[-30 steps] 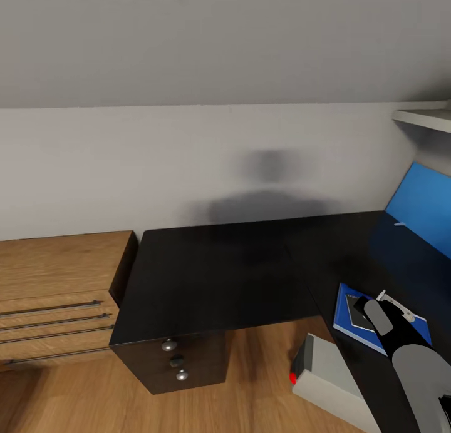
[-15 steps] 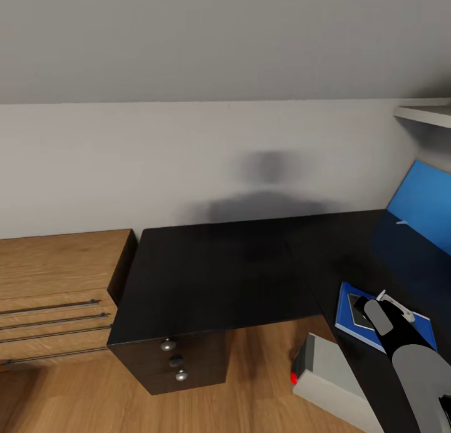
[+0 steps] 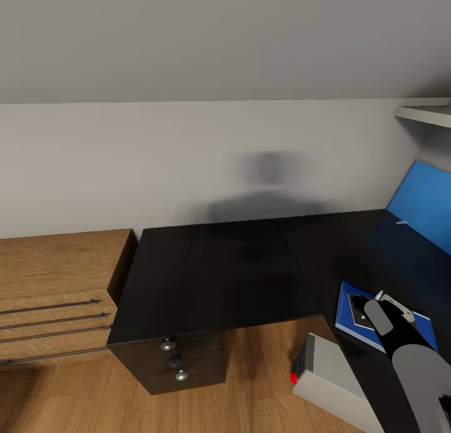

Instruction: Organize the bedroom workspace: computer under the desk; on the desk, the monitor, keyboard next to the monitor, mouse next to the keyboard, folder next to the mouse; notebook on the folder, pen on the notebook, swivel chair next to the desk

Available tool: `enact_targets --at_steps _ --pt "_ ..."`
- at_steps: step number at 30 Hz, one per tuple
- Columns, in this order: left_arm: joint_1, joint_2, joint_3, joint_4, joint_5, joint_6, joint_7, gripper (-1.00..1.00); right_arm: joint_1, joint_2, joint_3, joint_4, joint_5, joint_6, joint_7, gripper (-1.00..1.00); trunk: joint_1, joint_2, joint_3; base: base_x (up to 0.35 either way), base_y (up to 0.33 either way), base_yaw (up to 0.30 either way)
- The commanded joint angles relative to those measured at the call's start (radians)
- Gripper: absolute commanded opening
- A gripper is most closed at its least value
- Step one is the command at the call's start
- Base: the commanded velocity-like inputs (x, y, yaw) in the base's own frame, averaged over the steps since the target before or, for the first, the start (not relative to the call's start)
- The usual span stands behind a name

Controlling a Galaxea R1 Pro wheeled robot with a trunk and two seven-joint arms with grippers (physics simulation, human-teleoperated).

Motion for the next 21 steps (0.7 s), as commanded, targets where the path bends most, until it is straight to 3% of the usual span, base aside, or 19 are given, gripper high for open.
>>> enact_targets --at_steps 1,9,14,21 --pt "-0.001 0.001 -0.008 0.000 0.006 -0.004 0.008 1.00 0.000 0.000 0.000 -0.002 -0.007 0.004 -0.005 1.00 0.000 -0.001 -0.001 0.000 0.000 0.000" --pt "-0.001 0.001 -0.009 0.001 0.005 -0.004 0.008 1.00 0.000 0.003 0.006 -0.024 -0.003 -0.004 -0.008 1.00 0.000 -0.001 -0.001 0.000 0.000 0.000" --pt "-0.001 0.000 -0.011 0.001 0.005 -0.004 0.007 1.00 0.002 0.047 0.011 -0.146 0.012 -0.016 -0.021 1.00 0.000 -0.001 -0.001 0.000 0.000 0.000" --pt "-0.001 -0.001 -0.011 0.002 0.004 -0.004 0.006 1.00 0.009 0.108 0.012 -0.278 0.076 -0.015 -0.058 1.00 0.000 -0.001 -0.001 0.000 0.000 0.000"
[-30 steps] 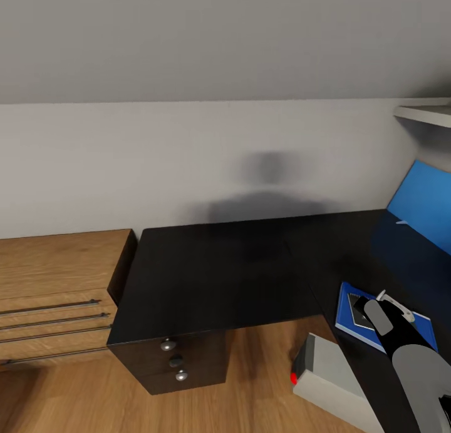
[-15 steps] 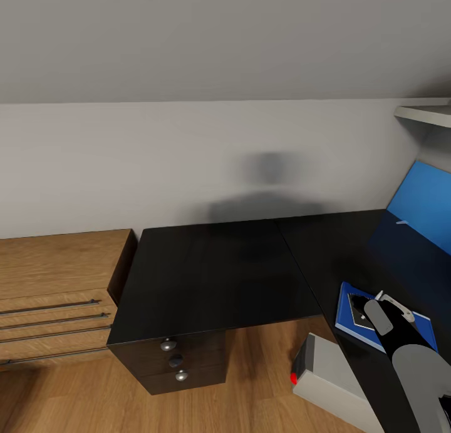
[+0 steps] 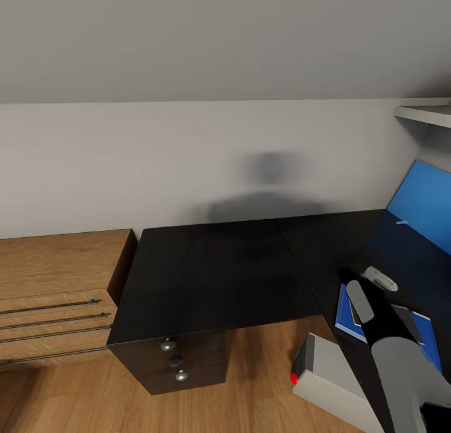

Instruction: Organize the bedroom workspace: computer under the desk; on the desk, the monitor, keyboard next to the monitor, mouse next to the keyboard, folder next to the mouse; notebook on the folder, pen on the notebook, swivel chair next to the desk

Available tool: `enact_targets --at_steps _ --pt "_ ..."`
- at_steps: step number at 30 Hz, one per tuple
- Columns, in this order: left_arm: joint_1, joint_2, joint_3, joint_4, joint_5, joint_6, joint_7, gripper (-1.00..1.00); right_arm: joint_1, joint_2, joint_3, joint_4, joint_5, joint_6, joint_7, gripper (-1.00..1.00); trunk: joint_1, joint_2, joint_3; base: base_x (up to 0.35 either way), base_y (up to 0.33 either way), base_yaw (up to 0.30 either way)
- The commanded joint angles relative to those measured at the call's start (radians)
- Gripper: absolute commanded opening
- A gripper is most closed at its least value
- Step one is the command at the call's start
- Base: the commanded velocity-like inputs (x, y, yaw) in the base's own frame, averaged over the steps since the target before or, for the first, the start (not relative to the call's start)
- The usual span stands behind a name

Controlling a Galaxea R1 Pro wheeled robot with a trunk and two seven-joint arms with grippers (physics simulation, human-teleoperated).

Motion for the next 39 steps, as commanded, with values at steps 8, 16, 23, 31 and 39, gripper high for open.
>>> enact_targets --at_steps 8,16,23,31,39 --pt "-0.001 0.001 -0.009 0.000 0.006 -0.005 0.008 1.00 0.003 0.086 0.001 -0.051 0.087 0.006 -0.017 1.00 0.000 -0.001 -0.001 0.000 0.000 0.033" --pt "-0.001 0.001 -0.014 0.003 0.003 -0.005 0.004 1.00 0.023 0.263 0.001 -0.035 0.331 0.000 -0.017 1.00 0.000 -0.001 -0.001 0.000 0.000 0.227" --pt "-0.001 0.001 -0.016 0.005 0.003 -0.005 0.002 1.00 0.057 0.324 0.066 0.045 0.432 -0.032 -0.015 1.00 0.000 -0.001 -0.001 -0.011 0.000 0.275" --pt "-0.001 0.003 -0.013 0.007 0.005 -0.003 0.001 1.00 0.061 0.324 0.153 0.092 0.443 -0.088 -0.014 1.00 0.000 -0.001 -0.002 -0.239 0.000 0.277" --pt "-0.001 0.004 -0.009 0.007 0.006 0.000 0.001 1.00 0.065 0.324 0.168 0.100 0.444 -0.097 0.015 1.00 0.000 -0.001 -0.002 -0.327 0.000 0.086"
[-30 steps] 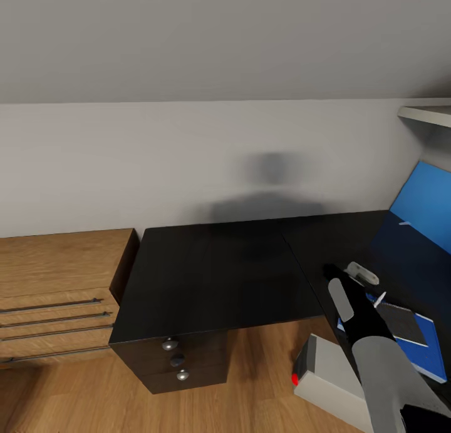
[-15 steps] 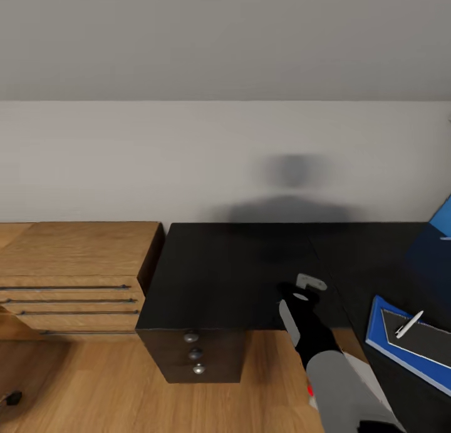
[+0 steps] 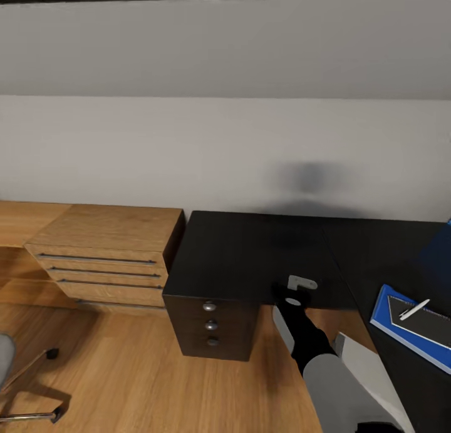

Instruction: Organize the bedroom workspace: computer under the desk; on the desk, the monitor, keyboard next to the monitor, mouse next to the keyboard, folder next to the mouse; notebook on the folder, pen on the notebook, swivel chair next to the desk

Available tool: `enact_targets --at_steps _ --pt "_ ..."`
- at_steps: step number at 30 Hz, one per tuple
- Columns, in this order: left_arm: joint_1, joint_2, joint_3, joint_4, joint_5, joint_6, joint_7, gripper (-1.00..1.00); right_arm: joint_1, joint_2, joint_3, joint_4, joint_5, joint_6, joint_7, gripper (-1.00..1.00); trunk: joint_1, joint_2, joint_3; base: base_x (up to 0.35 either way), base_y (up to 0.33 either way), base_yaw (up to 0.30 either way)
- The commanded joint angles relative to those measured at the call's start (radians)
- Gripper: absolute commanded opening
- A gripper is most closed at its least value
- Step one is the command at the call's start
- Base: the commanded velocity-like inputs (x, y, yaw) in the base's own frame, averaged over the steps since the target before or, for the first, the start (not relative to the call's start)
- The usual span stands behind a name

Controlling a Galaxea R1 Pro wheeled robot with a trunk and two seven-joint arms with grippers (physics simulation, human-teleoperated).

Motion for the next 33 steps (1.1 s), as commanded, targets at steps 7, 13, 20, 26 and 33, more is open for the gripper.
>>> enact_targets --at_steps 7,13,20,26,33 --pt "-0.001 0.002 -0.008 0.000 0.007 -0.005 0.008 1.00 0.001 0.001 0.006 0.000 -0.005 0.004 0.052 1.00 0.000 -0.001 -0.001 -0.334 0.000 0.008" --pt "-0.001 0.003 -0.007 0.000 0.010 -0.004 0.010 1.00 0.001 0.001 0.043 0.035 -0.003 0.004 0.076 1.00 0.000 -0.001 -0.001 -0.334 0.000 0.001" --pt "-0.001 0.004 -0.006 0.000 0.011 -0.005 0.010 1.00 0.001 0.001 0.075 0.050 -0.005 0.001 0.078 1.00 0.000 -0.001 -0.001 -0.334 0.000 0.000" --pt "-0.001 0.003 -0.006 0.000 0.008 -0.009 0.015 1.00 0.001 0.001 0.081 0.065 -0.008 -0.105 0.075 1.00 0.000 -0.001 0.004 -0.077 0.000 0.000" --pt "-0.001 0.005 -0.005 0.000 0.009 -0.009 0.016 1.00 0.001 0.001 0.082 0.093 -0.007 -0.155 0.074 1.00 -0.016 0.027 0.026 -0.006 0.000 0.000"
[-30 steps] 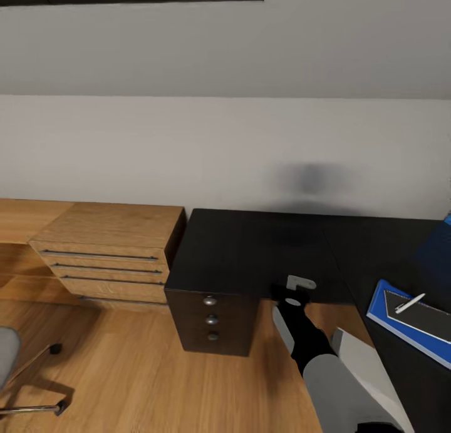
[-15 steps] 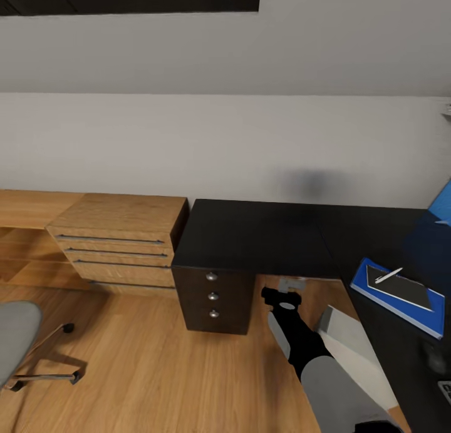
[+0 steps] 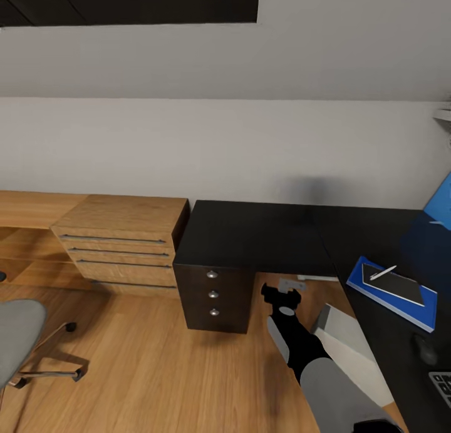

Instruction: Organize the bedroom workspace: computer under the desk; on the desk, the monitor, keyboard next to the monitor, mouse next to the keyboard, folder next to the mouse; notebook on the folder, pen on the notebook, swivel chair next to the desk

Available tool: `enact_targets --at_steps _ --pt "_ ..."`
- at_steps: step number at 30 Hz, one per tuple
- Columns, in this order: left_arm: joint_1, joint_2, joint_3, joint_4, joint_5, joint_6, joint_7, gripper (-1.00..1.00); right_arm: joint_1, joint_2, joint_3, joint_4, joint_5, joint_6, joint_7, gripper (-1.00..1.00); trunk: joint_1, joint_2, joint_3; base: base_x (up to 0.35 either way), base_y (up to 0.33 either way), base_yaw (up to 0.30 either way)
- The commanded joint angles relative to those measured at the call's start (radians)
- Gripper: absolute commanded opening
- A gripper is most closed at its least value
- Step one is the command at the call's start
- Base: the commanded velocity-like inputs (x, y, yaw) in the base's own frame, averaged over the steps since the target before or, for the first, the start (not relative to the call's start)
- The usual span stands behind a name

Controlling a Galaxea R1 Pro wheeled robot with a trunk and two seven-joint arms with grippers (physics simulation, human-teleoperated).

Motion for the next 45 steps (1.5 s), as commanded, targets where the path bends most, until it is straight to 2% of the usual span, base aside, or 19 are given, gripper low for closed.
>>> enact_targets --at_steps 1,3,6,9,11,14,15,19,23,24,26,27,31,33,36,39,43,45 --pt "-0.001 0.001 -0.008 0.000 0.006 -0.004 0.008 1.00 -0.001 0.000 0.003 0.000 -0.006 0.000 -0.006 1.00 -0.004 0.006 0.004 -0.002 0.000 0.000" --pt "-0.001 0.002 -0.004 0.000 0.008 -0.002 0.009 1.00 0.000 0.000 0.003 0.004 -0.005 -0.009 -0.006 1.00 -0.011 0.020 0.013 0.000 0.000 0.000" --pt "-0.001 0.011 0.028 0.000 0.022 0.005 0.006 1.00 0.000 0.000 0.005 0.018 -0.002 -0.039 -0.004 1.00 -0.023 0.041 0.027 0.000 0.000 0.010" --pt "-0.001 0.025 0.071 0.000 0.041 0.034 0.003 1.00 0.000 0.000 0.038 0.062 0.001 -0.097 -0.004 1.00 -0.034 0.062 0.041 0.000 0.000 0.077" --pt "0.000 0.031 0.080 0.000 0.046 0.065 0.002 1.00 0.000 0.000 0.058 0.081 0.001 -0.125 -0.005 1.00 -0.042 0.076 0.050 0.000 0.000 0.116" --pt "0.000 0.037 0.089 0.000 0.054 0.132 0.000 1.00 0.000 0.000 0.090 0.129 0.000 -0.176 -0.006 1.00 -0.054 0.097 0.064 0.000 0.000 0.134" --pt "0.000 0.039 0.093 0.000 0.058 0.183 -0.001 1.00 0.000 0.000 0.095 0.147 0.000 -0.188 -0.006 1.00 -0.057 0.104 0.069 0.000 0.000 0.145" --pt "0.001 0.041 0.097 0.001 0.069 0.262 -0.003 1.00 0.000 0.000 0.107 0.251 0.001 -0.243 -0.005 1.00 -0.073 0.132 0.087 0.000 0.000 0.152" --pt "0.001 0.042 0.098 0.001 0.076 0.295 -0.005 1.00 -0.001 0.000 0.110 0.360 0.002 -0.328 -0.005 1.00 -0.088 0.160 0.105 0.000 0.000 0.158" --pt "0.001 0.043 0.099 0.001 0.077 0.304 -0.006 1.00 0.000 0.000 0.110 0.410 0.003 -0.377 -0.005 1.00 -0.092 0.167 0.110 0.000 0.000 0.160" --pt "0.000 0.046 0.099 0.001 0.078 0.310 -0.006 1.00 0.001 0.000 0.110 0.463 0.004 -0.426 -0.005 1.00 -0.100 0.181 0.119 0.000 0.000 0.161" --pt "0.001 0.051 0.099 0.001 0.079 0.314 -0.007 1.00 0.010 0.000 0.109 0.538 0.004 -0.493 -0.005 1.00 -0.103 0.188 0.123 0.000 0.000 0.167" --pt "0.001 0.055 0.099 0.001 0.078 0.315 -0.007 1.00 0.054 -0.001 0.108 0.582 0.004 -0.562 -0.005 1.00 -0.119 0.216 0.141 0.000 0.000 0.189" --pt "0.001 0.056 0.098 0.001 0.075 0.316 -0.008 1.00 0.111 -0.014 0.108 0.596 0.005 -0.597 -0.005 1.00 -0.126 0.230 0.149 0.000 0.000 0.228" --pt "0.000 0.057 0.097 0.001 0.073 0.316 -0.014 1.00 0.161 -0.028 0.109 0.603 0.005 -0.618 -0.005 1.00 -0.138 0.251 0.159 0.000 0.000 0.249" --pt "0.001 0.058 0.097 0.001 0.072 0.315 -0.021 1.00 0.192 -0.042 0.109 0.606 0.005 -0.632 -0.005 1.00 -0.149 0.272 0.169 0.000 0.000 0.261" --pt "0.001 0.059 0.095 0.001 0.071 0.314 -0.027 1.00 0.227 -0.084 0.109 0.611 -0.001 -0.642 -0.004 1.00 -0.165 0.300 0.182 0.000 0.000 0.273" --pt "0.001 0.059 0.095 0.001 0.070 0.313 -0.027 1.00 0.235 -0.096 0.109 0.612 -0.003 -0.643 -0.004 1.00 -0.172 0.314 0.188 0.000 0.000 0.279"
